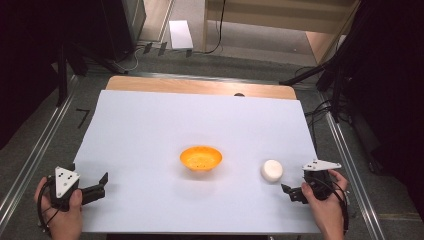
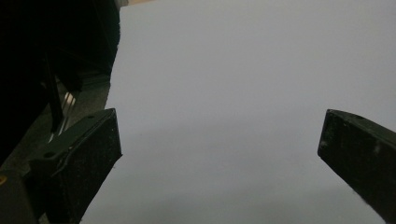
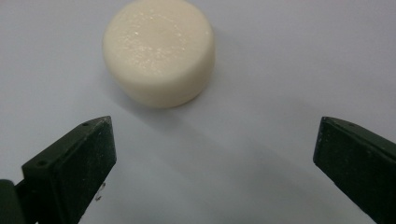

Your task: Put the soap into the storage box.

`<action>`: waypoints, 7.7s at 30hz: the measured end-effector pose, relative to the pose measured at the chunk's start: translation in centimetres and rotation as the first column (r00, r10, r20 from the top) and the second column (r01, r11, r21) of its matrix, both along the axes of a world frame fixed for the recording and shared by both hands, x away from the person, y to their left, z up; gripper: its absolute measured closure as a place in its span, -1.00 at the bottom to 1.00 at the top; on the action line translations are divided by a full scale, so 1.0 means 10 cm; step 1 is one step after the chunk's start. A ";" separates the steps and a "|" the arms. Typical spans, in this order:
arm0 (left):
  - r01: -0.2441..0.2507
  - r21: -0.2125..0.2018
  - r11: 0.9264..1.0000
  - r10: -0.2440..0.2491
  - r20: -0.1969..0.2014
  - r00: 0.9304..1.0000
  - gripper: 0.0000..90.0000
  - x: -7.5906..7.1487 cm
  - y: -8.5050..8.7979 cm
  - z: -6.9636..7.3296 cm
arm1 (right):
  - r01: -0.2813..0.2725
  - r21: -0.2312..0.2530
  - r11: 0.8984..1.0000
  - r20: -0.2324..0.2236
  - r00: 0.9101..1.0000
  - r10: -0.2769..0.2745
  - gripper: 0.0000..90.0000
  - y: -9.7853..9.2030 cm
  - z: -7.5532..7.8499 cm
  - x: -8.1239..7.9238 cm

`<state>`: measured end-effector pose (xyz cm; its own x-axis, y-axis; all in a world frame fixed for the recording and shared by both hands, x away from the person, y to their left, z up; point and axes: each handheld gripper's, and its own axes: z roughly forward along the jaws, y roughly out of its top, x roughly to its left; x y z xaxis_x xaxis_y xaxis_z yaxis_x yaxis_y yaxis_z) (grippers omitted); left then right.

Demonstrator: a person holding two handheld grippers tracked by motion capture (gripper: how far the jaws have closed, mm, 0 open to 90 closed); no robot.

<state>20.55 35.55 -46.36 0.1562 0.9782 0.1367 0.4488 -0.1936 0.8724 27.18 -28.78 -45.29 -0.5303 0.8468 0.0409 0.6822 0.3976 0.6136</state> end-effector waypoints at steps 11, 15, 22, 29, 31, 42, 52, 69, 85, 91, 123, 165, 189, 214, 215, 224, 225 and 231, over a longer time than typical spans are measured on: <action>0.001 -0.001 1.000 -0.001 0.001 1.000 -1.00 0.00 0.00 0.00 | -0.050 -0.065 0.997 -0.055 0.997 0.047 -1.00 0.20 0.04 0.14; 0.001 0.000 1.000 -0.001 -0.001 1.000 -1.00 0.00 0.00 0.00 | -0.067 -0.065 0.996 -0.077 0.995 0.062 -1.00 0.26 0.04 0.19; 0.002 0.000 1.000 -0.002 -0.001 1.000 -1.00 0.00 0.00 0.00 | -0.075 -0.067 0.995 -0.094 0.993 0.069 -0.92 0.35 0.03 0.26; 0.003 0.004 1.000 -0.003 -0.003 1.000 -1.00 0.00 0.00 0.00 | -0.080 -0.064 0.995 -0.091 0.993 0.074 -0.85 0.42 0.02 0.30; 0.002 0.004 1.000 -0.002 -0.002 1.000 -1.00 0.00 0.00 0.00 | -0.083 -0.065 0.994 -0.092 0.993 0.077 -0.78 0.45 0.02 0.32; 0.003 0.004 1.000 -0.003 -0.002 1.000 -1.00 0.00 0.00 0.00 | -0.045 -0.046 0.998 -0.120 0.992 0.039 -0.63 0.53 0.00 0.39; 0.004 0.003 1.000 -0.004 -0.001 1.000 -1.00 0.00 0.00 0.00 | -0.003 -0.042 0.999 -0.141 0.990 -0.003 -0.51 0.57 -0.04 0.43; 0.006 -0.001 1.000 -0.006 -0.001 1.000 -1.00 0.00 0.00 0.00 | 0.025 -0.035 0.999 -0.151 0.988 -0.030 -0.46 0.57 0.04 0.47; 0.005 -0.004 1.000 -0.005 0.001 1.000 -1.00 0.00 0.00 0.00 | -0.024 -0.015 1.000 -0.127 0.992 0.021 -0.45 0.69 0.20 0.49; 0.005 -0.003 1.000 -0.005 0.000 1.000 -1.00 0.00 0.00 0.00 | -0.048 -0.012 0.999 -0.126 0.991 0.046 -0.45 0.79 0.27 0.50; 0.008 -0.002 1.000 -0.008 -0.003 1.000 -1.00 0.00 0.00 0.00 | -0.122 -0.009 0.992 -0.081 0.989 0.121 -0.45 1.19 0.55 0.58; 0.010 -0.006 1.000 -0.010 -0.004 1.000 -1.00 0.00 0.01 0.00 | -0.229 0.014 0.973 -0.081 0.970 0.229 -0.45 1.76 0.70 0.66; 0.009 -0.009 1.000 -0.009 -0.004 1.000 -1.00 0.00 0.01 0.00 | -0.289 0.028 0.957 -0.076 0.954 0.290 -0.45 2.14 0.75 0.70; 0.012 -0.009 1.000 -0.012 -0.006 1.000 -1.00 0.00 0.01 0.00 | -0.313 0.004 0.950 -0.105 0.944 0.312 -0.45 2.51 0.61 0.70; 0.011 -0.009 1.000 -0.012 -0.007 1.000 -1.00 0.01 0.01 0.00 | -0.316 0.003 0.949 -0.108 0.943 0.315 -0.45 2.52 0.60 0.70; 0.013 -0.009 1.000 -0.013 -0.008 1.000 -1.00 0.01 0.01 0.00 | -0.317 -0.007 0.949 -0.123 0.942 0.313 -0.45 2.56 0.53 0.71; 0.014 -0.010 1.000 -0.014 -0.008 1.000 -1.00 0.01 0.01 0.00 | -0.313 -0.006 0.950 -0.126 0.943 0.310 -0.45 2.57 0.52 0.71; 0.013 -0.012 1.000 -0.013 -0.007 1.000 -1.00 0.01 0.01 0.00 | -0.307 -0.016 0.952 -0.136 0.944 0.302 -0.45 2.58 0.45 0.72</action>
